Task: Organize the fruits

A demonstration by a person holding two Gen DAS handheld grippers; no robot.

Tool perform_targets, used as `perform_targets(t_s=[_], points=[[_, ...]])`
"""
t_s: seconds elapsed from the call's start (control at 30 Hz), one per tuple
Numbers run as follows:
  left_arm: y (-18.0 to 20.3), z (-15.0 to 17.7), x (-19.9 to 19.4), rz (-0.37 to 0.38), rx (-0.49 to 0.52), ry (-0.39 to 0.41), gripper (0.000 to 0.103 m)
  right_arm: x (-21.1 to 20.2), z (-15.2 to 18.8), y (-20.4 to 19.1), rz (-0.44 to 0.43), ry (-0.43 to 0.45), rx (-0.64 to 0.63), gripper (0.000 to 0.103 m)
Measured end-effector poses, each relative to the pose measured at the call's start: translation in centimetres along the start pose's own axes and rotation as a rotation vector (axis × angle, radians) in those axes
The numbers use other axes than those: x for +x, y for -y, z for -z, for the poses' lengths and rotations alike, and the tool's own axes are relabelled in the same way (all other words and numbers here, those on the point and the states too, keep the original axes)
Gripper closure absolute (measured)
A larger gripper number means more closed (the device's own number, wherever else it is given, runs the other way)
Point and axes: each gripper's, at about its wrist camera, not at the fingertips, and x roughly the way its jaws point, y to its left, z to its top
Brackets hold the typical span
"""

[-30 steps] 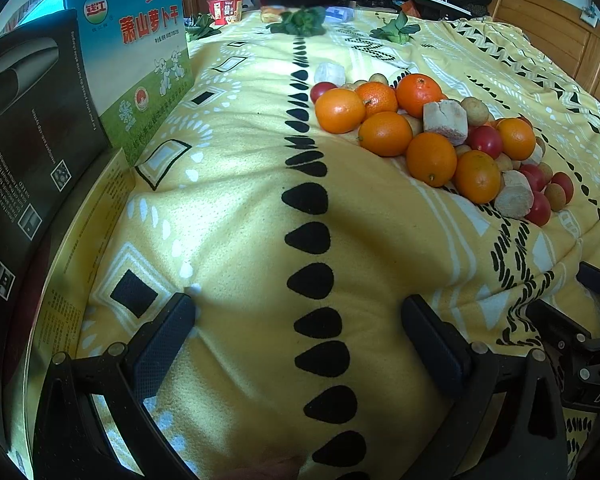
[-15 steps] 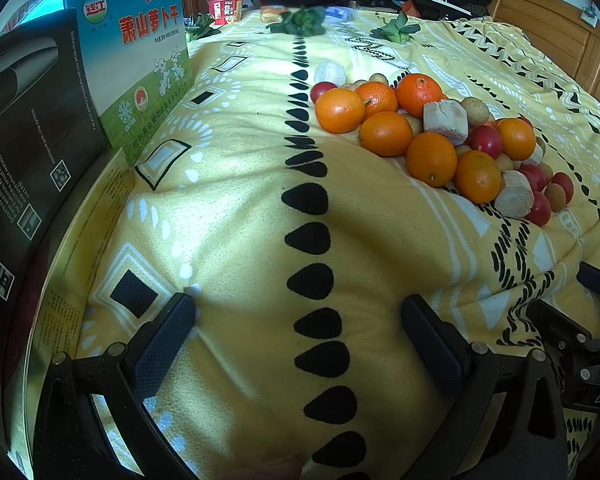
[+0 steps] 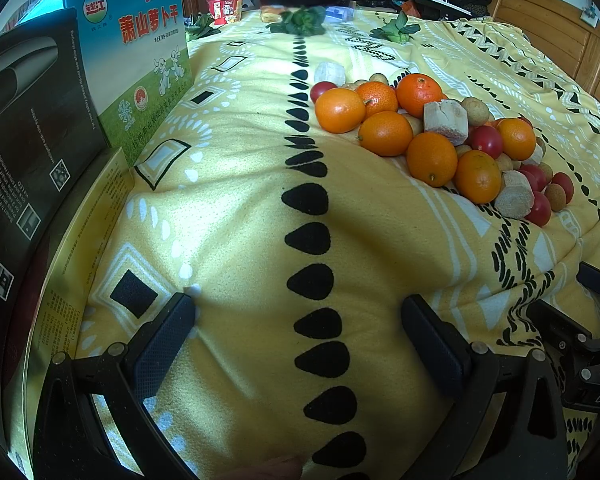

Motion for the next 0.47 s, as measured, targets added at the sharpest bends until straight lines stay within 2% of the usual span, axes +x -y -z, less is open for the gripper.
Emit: perform_targets(t_s=[0.47], points=[[0.11, -0.01, 0.07, 0.003, -0.003, 0.006, 0.000, 0.02, 0.00, 0.01, 0.000, 0.000, 0.000, 0.000]])
